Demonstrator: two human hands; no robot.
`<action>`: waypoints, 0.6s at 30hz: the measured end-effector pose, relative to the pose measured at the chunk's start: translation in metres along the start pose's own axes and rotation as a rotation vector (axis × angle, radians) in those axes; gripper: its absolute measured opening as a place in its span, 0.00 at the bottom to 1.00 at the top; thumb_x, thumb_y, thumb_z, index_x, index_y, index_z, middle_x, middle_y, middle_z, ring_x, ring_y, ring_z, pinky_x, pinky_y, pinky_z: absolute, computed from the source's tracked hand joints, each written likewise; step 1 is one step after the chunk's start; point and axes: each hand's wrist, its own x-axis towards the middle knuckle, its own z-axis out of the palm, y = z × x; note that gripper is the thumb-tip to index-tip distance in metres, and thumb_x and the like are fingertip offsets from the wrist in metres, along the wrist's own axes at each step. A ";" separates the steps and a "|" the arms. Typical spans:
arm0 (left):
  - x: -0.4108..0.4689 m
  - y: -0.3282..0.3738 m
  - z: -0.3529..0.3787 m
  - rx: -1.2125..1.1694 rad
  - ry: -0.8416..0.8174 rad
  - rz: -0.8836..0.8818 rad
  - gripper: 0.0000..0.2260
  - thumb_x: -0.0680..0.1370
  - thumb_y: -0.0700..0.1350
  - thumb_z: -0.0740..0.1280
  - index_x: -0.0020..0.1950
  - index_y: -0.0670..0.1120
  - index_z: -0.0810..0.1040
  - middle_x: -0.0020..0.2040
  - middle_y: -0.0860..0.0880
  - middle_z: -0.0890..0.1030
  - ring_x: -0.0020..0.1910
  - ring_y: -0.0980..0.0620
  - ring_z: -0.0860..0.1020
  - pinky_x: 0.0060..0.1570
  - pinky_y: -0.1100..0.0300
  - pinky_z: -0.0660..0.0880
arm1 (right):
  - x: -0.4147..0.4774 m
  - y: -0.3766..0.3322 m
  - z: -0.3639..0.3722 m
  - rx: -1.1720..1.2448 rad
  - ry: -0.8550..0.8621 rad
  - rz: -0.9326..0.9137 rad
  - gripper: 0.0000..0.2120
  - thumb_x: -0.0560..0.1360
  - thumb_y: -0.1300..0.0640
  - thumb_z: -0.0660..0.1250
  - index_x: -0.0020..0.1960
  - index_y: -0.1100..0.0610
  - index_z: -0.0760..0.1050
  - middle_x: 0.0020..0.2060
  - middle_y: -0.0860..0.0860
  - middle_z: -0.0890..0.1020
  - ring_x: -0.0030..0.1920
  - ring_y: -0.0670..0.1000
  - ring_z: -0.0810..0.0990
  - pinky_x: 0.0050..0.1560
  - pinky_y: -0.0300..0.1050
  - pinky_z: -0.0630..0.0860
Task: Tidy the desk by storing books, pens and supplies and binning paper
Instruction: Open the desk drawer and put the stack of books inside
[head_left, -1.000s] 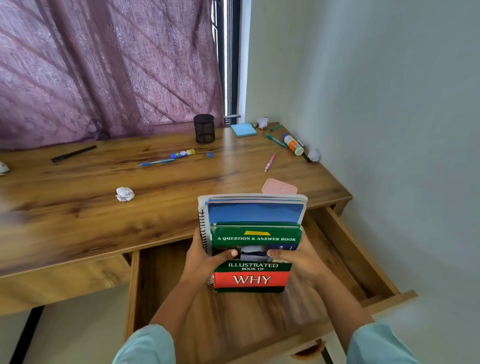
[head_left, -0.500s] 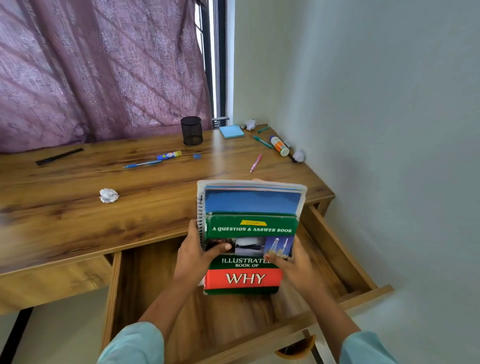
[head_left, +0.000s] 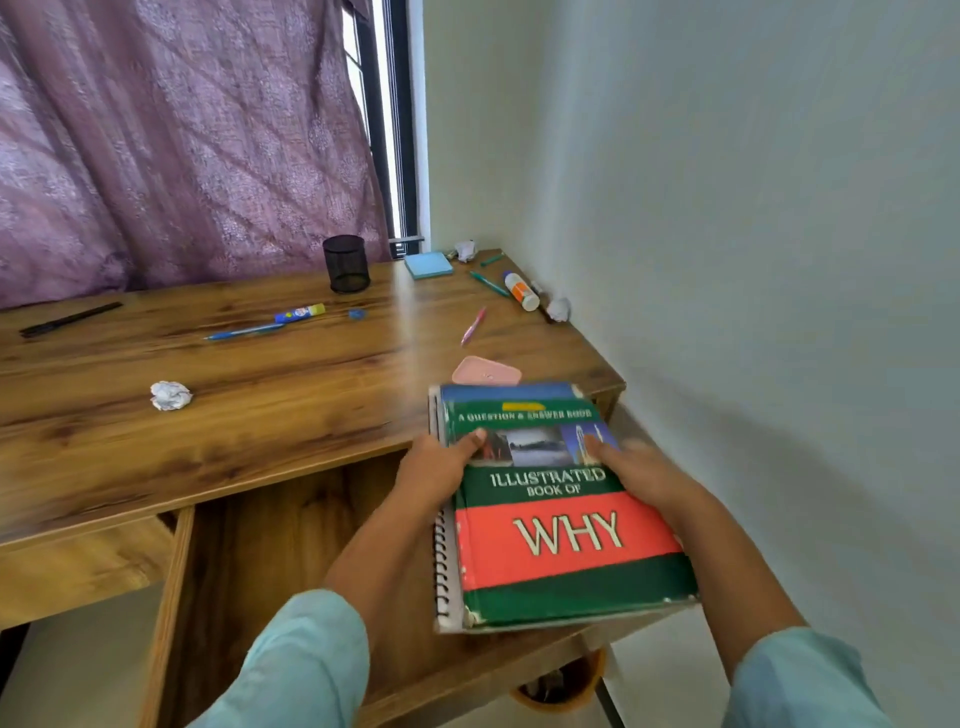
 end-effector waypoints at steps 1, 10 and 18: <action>-0.003 -0.013 0.006 0.012 -0.029 -0.065 0.17 0.72 0.58 0.70 0.51 0.46 0.78 0.46 0.44 0.84 0.44 0.45 0.84 0.51 0.46 0.79 | -0.004 0.011 -0.002 0.002 -0.068 0.081 0.14 0.78 0.46 0.62 0.44 0.56 0.79 0.30 0.51 0.85 0.29 0.49 0.83 0.36 0.42 0.81; -0.024 -0.078 0.043 -0.140 -0.100 -0.336 0.11 0.78 0.46 0.66 0.52 0.38 0.75 0.41 0.43 0.82 0.35 0.48 0.80 0.32 0.59 0.75 | 0.014 0.070 0.014 -0.087 -0.192 0.379 0.19 0.78 0.46 0.64 0.52 0.63 0.74 0.35 0.57 0.84 0.30 0.52 0.83 0.35 0.45 0.80; 0.013 -0.083 0.042 -0.203 -0.004 -0.340 0.14 0.78 0.42 0.66 0.59 0.40 0.65 0.53 0.39 0.78 0.48 0.43 0.81 0.40 0.52 0.78 | 0.057 0.064 0.037 -0.036 -0.085 0.256 0.14 0.74 0.57 0.71 0.57 0.62 0.74 0.46 0.60 0.83 0.40 0.57 0.83 0.44 0.50 0.81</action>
